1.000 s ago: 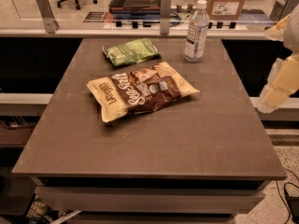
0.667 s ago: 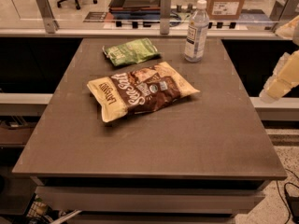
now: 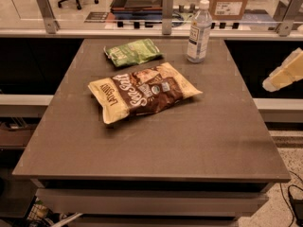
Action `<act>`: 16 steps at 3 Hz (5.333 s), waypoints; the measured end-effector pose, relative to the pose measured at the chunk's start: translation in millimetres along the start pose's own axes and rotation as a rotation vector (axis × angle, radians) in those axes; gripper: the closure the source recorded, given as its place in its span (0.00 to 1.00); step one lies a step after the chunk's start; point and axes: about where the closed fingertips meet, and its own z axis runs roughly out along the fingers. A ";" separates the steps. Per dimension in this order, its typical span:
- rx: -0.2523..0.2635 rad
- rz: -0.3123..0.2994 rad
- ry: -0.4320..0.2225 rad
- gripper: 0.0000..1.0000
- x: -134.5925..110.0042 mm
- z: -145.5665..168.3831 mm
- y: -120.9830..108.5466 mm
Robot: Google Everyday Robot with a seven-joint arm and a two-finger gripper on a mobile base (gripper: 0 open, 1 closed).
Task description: Knock blue plastic bottle over
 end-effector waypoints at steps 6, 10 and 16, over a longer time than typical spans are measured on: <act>0.004 0.161 -0.432 0.00 -72.8 103.7 -37.1; -0.056 0.228 -0.614 0.00 -101.4 159.1 -71.3; -0.118 0.310 -0.757 0.00 -140.1 236.5 -94.6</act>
Offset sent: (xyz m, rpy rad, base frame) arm 0.0768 0.0275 -0.0231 0.3704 -0.2329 -0.0510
